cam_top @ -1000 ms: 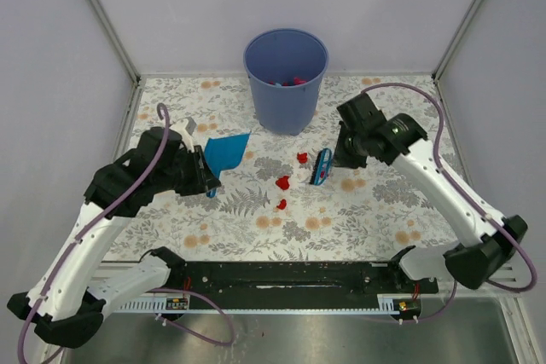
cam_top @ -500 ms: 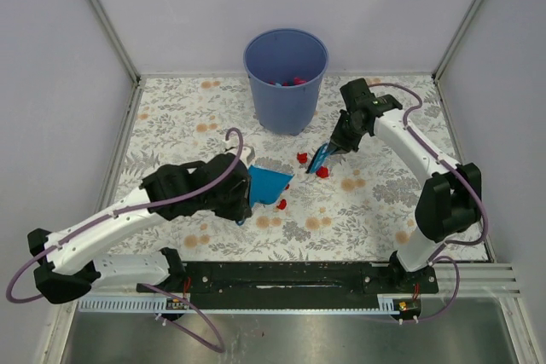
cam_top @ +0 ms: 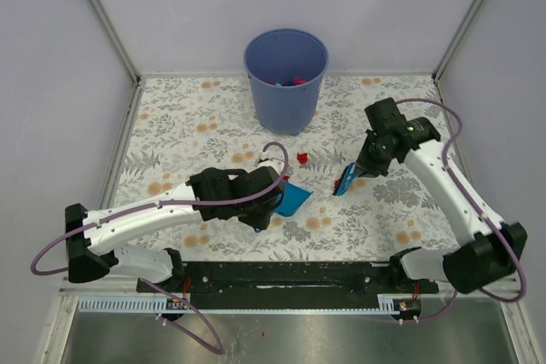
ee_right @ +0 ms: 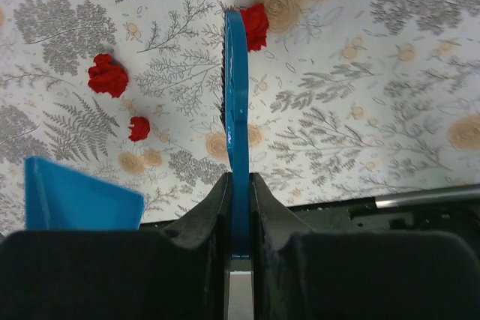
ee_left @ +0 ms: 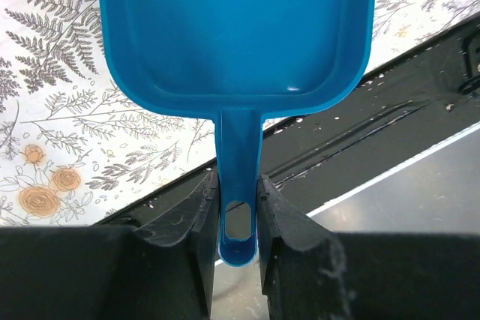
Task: Sweep away the paper scraps from the table
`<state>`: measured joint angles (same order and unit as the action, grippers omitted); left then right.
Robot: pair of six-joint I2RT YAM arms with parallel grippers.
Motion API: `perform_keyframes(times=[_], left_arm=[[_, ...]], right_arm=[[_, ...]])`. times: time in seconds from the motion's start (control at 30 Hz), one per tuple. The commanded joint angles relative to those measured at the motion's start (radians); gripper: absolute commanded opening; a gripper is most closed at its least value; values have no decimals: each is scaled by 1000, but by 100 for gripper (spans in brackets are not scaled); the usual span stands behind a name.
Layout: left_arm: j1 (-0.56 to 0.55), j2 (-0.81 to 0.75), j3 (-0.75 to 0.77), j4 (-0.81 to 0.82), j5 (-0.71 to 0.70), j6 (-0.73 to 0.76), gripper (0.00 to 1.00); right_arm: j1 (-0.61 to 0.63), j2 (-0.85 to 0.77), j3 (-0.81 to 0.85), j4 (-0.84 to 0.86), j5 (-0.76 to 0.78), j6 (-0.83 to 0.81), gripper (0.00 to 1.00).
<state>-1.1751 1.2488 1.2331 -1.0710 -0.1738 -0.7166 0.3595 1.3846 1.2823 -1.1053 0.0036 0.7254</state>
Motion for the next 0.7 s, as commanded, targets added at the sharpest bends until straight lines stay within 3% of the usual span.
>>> perform_keyframes(times=[0.0, 0.23, 0.5, 0.67], left_arm=[[-44, 60, 49, 45, -82, 71, 0], [-93, 214, 126, 49, -168, 163, 0], [-93, 421, 261, 30, -190, 246, 0], [-93, 497, 286, 55, -139, 310, 0]], right_arm=[[-5, -174, 101, -184, 122, 8, 0], [-5, -177, 176, -243, 291, -75, 0], [-5, -153, 204, -59, 378, -311, 0], [-5, -190, 117, 108, 329, -437, 0]])
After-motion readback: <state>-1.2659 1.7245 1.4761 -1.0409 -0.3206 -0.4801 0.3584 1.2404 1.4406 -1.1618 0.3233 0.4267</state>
